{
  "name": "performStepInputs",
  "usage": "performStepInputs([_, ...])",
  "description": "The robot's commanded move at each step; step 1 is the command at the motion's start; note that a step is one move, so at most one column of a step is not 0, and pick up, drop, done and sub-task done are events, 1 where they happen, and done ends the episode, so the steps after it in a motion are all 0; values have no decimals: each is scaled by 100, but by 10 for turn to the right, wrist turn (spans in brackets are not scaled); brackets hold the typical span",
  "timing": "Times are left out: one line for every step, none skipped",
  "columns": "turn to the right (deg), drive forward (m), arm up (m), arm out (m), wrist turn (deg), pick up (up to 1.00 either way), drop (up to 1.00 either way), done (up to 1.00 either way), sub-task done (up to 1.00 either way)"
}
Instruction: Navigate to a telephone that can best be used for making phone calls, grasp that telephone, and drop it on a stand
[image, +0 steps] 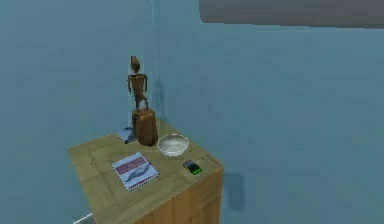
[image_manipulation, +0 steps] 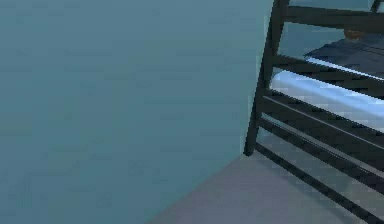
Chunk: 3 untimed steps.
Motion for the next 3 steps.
performStepInputs([120, 0, 0, 0, 0, 0, 0, 0, 0])
performStepInputs([0, 30, 0, 0, 0, 0, 0, 0, 0])
performStepInputs([-450, 0, 0, 0, 0, 0, 0, 0, 0])
